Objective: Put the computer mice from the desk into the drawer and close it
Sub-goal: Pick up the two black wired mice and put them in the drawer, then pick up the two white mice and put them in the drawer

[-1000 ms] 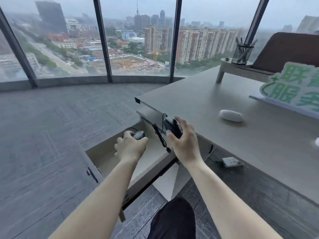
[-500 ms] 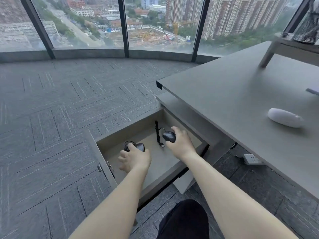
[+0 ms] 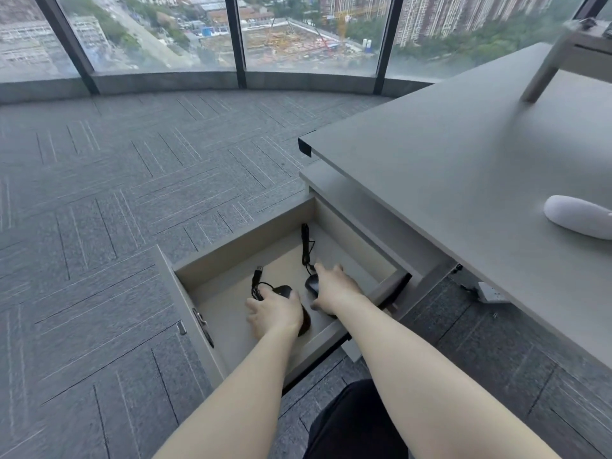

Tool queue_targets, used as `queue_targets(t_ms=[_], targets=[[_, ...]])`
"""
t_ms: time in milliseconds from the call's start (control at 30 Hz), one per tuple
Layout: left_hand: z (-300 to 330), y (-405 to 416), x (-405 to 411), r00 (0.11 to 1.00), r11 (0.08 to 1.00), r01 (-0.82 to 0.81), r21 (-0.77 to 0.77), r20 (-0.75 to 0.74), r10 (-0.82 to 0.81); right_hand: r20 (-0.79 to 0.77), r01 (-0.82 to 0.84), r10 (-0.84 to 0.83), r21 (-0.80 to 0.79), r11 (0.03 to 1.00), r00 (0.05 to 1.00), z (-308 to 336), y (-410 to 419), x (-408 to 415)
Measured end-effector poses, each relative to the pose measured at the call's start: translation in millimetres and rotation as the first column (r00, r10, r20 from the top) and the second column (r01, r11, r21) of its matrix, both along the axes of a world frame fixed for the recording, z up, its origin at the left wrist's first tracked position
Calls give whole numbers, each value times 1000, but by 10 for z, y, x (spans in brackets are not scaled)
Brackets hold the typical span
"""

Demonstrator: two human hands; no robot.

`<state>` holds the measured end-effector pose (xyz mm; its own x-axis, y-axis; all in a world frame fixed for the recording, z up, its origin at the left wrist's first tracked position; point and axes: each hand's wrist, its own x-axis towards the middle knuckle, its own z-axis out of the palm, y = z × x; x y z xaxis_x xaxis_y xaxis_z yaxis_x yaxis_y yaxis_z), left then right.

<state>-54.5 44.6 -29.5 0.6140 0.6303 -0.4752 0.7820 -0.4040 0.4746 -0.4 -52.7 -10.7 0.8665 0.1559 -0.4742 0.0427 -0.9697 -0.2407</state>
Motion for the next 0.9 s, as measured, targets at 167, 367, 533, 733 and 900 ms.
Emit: queue_targets(t_ms=[167,367,533,733,900], targets=[[99,51,-11,997,997,69,-33,29,-68,39,8,-10,33,999,999,111,-37,-56],[749,-229,19,925,952,264,157,239,-296,443,16,-161,314,949,882,937,-507,-316],[1425,-1044,80,605,844,488,223,610,-511,667,69,-392,455,888,633,1686,-1348,-666],[1882,-2406,161,289,525,784,331,553,-781,714,399,-570,422,814,406,2049,-2926,-1166],[1914,-3150,388,237,351,836,421,299,-924,603,723,-688,250,644,404,1969,-4064,-1398]])
